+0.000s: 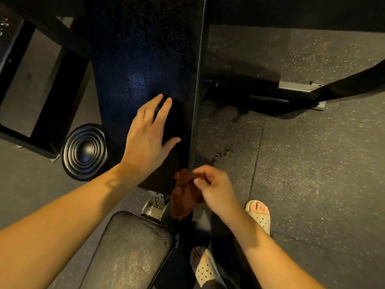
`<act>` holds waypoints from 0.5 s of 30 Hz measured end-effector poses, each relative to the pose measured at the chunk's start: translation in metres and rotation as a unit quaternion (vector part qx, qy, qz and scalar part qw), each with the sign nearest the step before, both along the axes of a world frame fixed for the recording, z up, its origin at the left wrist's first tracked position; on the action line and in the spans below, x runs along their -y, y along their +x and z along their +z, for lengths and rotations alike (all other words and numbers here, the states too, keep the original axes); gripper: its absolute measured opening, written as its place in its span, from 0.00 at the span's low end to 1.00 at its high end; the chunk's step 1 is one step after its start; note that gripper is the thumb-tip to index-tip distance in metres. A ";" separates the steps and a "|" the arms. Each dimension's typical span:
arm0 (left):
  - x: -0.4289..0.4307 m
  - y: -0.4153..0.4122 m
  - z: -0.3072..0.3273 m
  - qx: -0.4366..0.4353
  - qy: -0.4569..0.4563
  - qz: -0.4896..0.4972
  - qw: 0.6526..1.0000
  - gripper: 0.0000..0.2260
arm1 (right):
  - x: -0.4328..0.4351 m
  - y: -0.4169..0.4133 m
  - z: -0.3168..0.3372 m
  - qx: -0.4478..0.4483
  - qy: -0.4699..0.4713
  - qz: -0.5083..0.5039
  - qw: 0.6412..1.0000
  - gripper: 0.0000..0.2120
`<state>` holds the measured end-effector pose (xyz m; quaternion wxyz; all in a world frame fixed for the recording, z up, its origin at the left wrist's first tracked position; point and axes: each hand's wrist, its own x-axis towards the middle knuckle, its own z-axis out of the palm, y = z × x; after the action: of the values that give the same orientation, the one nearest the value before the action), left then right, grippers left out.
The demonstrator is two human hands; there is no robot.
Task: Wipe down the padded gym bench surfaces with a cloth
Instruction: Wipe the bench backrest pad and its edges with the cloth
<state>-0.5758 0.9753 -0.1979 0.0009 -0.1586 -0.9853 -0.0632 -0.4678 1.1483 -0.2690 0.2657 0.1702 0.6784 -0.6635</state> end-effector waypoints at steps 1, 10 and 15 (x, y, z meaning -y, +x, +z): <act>0.002 0.006 -0.001 -0.003 0.004 0.005 1.000 0.40 | -0.002 -0.001 -0.006 0.012 0.012 -0.064 0.998 0.13; 0.022 0.080 -0.037 0.105 0.007 0.067 0.992 0.42 | 0.024 -0.006 -0.011 0.053 0.017 -0.129 0.990 0.12; 0.033 0.110 -0.013 0.146 0.140 0.101 0.974 0.38 | 0.000 0.002 0.035 0.078 -0.029 -0.030 0.996 0.10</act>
<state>-0.4657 0.9419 -0.2111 -0.1138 -0.0452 -0.9671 -0.2229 -0.4663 1.1479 -0.2338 0.3027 0.2341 0.6305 -0.6753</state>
